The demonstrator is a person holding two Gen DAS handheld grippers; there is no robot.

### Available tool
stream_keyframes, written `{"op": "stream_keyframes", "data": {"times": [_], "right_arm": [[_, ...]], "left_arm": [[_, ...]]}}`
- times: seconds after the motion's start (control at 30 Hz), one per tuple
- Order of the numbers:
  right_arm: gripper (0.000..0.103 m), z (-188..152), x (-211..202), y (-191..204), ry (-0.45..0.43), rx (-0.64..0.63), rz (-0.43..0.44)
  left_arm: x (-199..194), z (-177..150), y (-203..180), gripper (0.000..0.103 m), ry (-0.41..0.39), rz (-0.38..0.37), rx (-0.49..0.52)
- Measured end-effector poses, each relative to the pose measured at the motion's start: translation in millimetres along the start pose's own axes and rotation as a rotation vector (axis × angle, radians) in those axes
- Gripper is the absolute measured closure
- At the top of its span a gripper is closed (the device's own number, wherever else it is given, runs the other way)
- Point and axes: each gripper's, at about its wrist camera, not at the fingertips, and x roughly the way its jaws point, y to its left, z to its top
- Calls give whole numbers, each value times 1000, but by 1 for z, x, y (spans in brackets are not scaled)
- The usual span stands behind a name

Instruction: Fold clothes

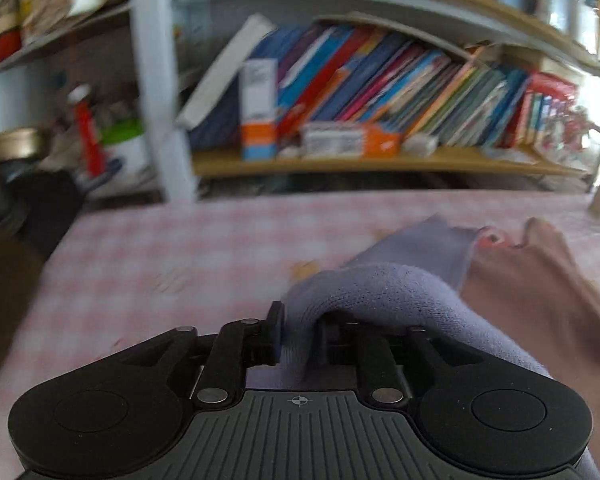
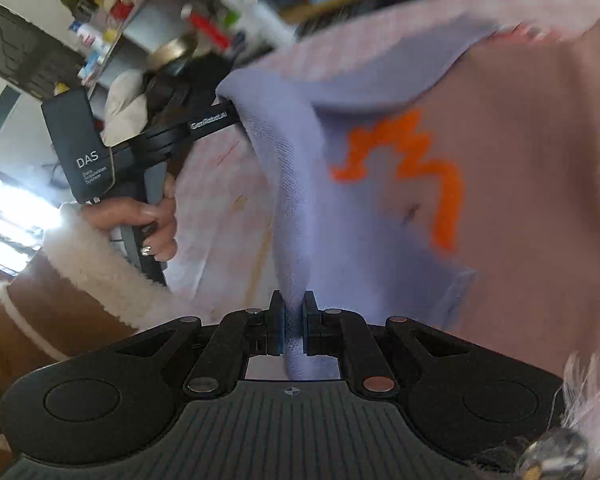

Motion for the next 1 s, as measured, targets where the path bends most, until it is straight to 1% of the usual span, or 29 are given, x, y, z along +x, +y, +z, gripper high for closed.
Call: {"op": "stream_keyframes", "data": {"times": [0.03,0.07,0.1,0.17,0.2,0.27,0.3,0.33,0.43,0.53,0.6,0.67,0.77,0.83,0.87,0.93,1.0], "right_arm": [[95,2,7,6,17,-12,-4],[95,2,14,12,35,-23,-6],[94,1,24,18,50,-31,-5],[92,3,39,26,70,-45,-6],[87,5,45,28,76,-53,-6],[69,5,49,32,79,-68,-32],[56,4,50,35,79,-76,-50],[56,3,48,37,74,-86,-68],[54,-4,17,21,21,-73,-114],[52,-6,-19,-10,-72,19,-165],[51,-7,-39,-36,-134,98,-211],[51,-8,-54,-60,-187,176,-255],[51,-5,-61,-81,-220,248,-280],[46,-2,-65,-96,-242,295,-296],[44,-1,-67,-103,-253,319,-304],[44,1,-71,-117,-275,367,-321],[44,6,-67,-123,-282,396,-317]], "left_arm": [[-5,-3,9,60,5,11,-24],[-10,-5,18,45,9,23,-47],[-15,-8,27,39,14,34,-71],[-28,-13,38,38,8,36,-101],[-35,-16,40,36,6,31,-114],[-44,-23,39,32,6,9,-138],[-48,-26,37,31,10,-4,-149],[-51,-29,34,31,16,-17,-159],[-63,-38,24,31,15,-44,-183],[-76,-41,19,30,-23,-47,-225],[-80,-36,17,23,-43,-61,-243],[-72,-29,11,23,-22,-97,-252],[-46,-20,2,23,46,-146,-287],[-23,-17,-4,23,98,-135,-322],[-13,-15,-8,23,113,-118,-330],[6,-10,-15,26,138,-76,-341],[17,0,-26,68,142,-51,-290]]}}
